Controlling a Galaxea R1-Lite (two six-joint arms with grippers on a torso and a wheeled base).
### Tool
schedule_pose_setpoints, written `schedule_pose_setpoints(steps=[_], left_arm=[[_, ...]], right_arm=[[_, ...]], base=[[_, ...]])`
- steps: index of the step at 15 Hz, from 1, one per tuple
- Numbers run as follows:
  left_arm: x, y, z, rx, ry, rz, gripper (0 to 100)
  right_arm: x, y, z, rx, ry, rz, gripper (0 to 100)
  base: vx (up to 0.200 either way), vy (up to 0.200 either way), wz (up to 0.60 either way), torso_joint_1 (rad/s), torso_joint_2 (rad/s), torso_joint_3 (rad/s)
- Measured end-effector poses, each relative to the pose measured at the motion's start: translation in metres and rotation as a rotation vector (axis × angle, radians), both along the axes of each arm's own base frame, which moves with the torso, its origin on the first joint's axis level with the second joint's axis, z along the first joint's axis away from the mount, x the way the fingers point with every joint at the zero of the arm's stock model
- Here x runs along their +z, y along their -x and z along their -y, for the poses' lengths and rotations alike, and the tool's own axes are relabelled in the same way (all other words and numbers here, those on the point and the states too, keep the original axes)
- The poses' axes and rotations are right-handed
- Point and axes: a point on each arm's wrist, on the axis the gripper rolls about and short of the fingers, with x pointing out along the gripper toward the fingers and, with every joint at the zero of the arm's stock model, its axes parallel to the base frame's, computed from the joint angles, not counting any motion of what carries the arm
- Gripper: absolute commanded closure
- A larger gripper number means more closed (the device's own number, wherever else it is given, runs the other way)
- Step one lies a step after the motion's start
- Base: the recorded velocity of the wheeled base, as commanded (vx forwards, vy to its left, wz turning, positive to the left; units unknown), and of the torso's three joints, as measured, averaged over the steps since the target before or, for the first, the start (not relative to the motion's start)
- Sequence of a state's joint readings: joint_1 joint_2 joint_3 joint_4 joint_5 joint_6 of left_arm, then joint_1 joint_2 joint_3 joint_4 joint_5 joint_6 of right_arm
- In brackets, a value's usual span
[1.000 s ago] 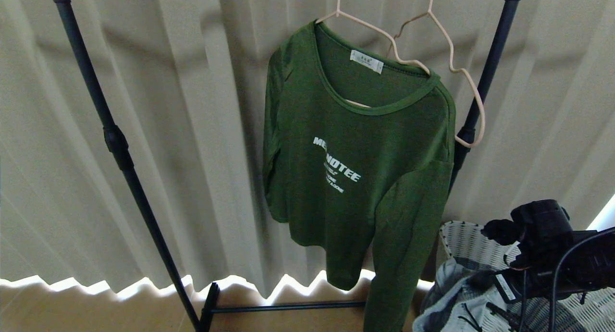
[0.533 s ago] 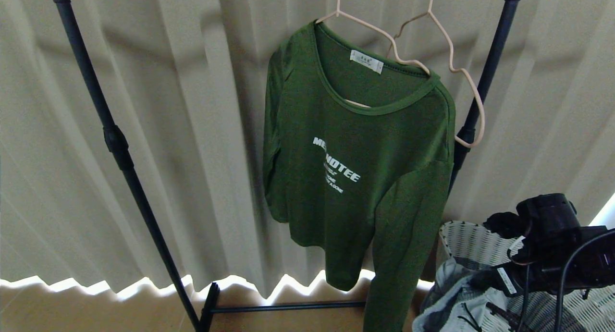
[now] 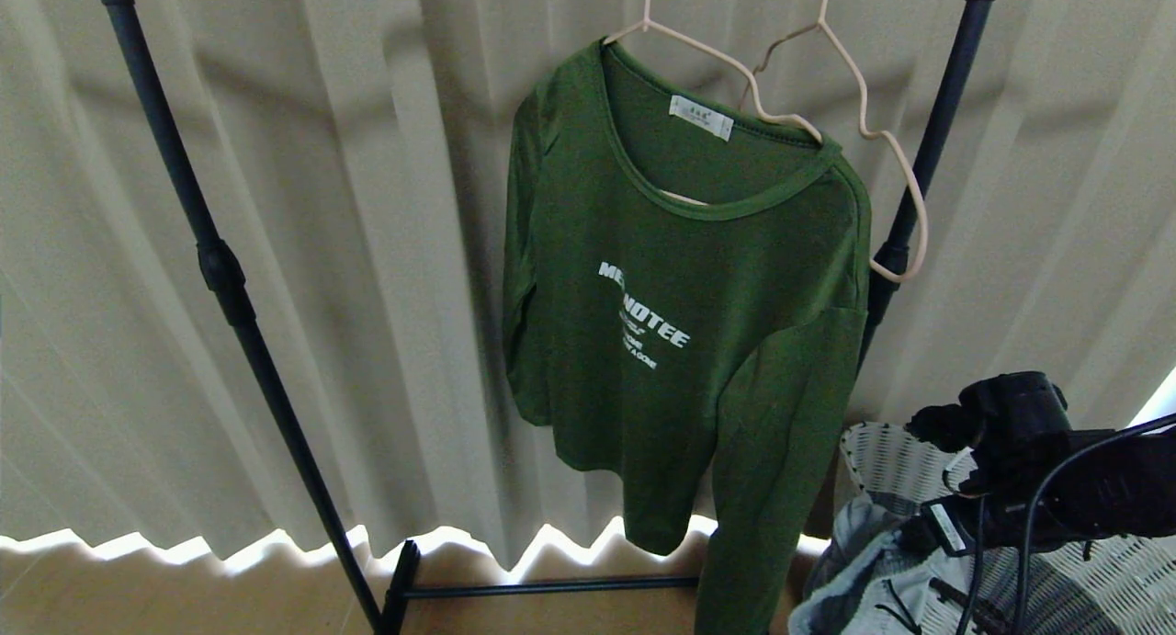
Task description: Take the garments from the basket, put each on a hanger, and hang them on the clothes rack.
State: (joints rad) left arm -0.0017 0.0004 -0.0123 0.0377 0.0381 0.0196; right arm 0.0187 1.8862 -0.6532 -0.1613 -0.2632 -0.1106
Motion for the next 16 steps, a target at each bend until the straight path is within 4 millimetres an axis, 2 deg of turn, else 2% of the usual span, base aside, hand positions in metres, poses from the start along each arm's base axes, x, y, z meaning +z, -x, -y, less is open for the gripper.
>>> schedule_pose_setpoints(steps=[6, 7, 14, 16], left_arm=[[0.000, 0.000, 0.000, 0.000, 0.001, 0.000, 0], [0.000, 0.000, 0.000, 0.000, 0.002, 0.000, 0], [0.000, 0.000, 0.000, -0.001, 0.002, 0.000, 0], [0.000, 0.000, 0.000, -0.007, -0.003, 0.000, 0]], right_arm=[[-0.009, -0.017, 0.005, -0.033, 0.035, 0.003, 0], [-0.011, -0.018, 0.005, -0.040, 0.046, -0.003, 100], [-0.013, -0.018, 0.007, -0.045, 0.042, -0.009, 100], [-0.004, -0.014, 0.006, -0.041, 0.029, 0.030, 100]], base=[[0.000, 0.000, 0.00, 0.000, 0.00, 0.000], [0.000, 0.000, 0.00, 0.000, 0.00, 0.000], [0.000, 0.000, 0.00, 0.000, 0.00, 0.000], [0.000, 0.000, 0.00, 0.000, 0.00, 0.000]])
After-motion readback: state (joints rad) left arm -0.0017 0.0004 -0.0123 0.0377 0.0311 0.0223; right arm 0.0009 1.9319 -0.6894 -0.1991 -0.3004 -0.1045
